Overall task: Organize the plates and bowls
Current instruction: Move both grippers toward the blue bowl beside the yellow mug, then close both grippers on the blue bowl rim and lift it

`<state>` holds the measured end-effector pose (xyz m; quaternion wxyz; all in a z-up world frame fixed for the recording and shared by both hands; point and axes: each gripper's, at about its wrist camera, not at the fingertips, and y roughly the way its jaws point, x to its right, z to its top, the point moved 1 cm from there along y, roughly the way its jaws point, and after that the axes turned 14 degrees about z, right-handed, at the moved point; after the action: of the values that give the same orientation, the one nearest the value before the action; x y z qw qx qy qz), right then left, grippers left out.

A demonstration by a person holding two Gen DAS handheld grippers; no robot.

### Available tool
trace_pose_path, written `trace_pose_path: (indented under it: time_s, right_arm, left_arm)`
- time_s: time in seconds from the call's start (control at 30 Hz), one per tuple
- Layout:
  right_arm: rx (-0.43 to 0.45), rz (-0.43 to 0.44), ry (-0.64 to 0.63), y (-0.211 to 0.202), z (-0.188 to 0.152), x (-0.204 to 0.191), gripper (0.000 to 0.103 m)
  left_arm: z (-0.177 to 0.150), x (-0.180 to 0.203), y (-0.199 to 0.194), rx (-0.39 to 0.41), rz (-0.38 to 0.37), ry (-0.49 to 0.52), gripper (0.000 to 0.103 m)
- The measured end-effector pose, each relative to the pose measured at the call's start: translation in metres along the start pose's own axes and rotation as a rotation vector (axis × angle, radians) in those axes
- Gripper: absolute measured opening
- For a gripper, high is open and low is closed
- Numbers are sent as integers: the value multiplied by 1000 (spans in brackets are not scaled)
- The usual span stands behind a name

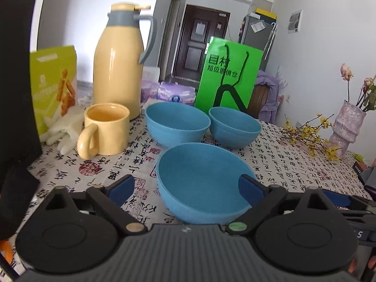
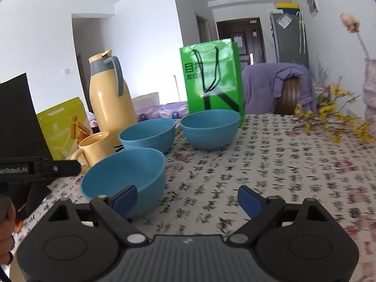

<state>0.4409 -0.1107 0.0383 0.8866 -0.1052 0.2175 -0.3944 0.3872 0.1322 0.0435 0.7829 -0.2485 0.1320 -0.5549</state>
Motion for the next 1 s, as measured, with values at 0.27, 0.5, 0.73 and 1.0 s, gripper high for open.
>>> trace_pose_path:
  time_s: [0.27,0.5,0.73,1.0]
  right_arm:
    - [-59,91,63,55,9,0,66]
    - [-90,130,127,80,7,5,35]
    - [-90,92,131,81,9,5,19]
    - [-30,46,124,36,18,20,16]
  left_arm:
    - [6,-13,47,-121,-33,-80,49]
    - [4,-21,64,-160,-40,-129,20]
    - [6,-17,59,-149,-36,-116,15]
    - [5,20,31,-132,-81,-86,15]
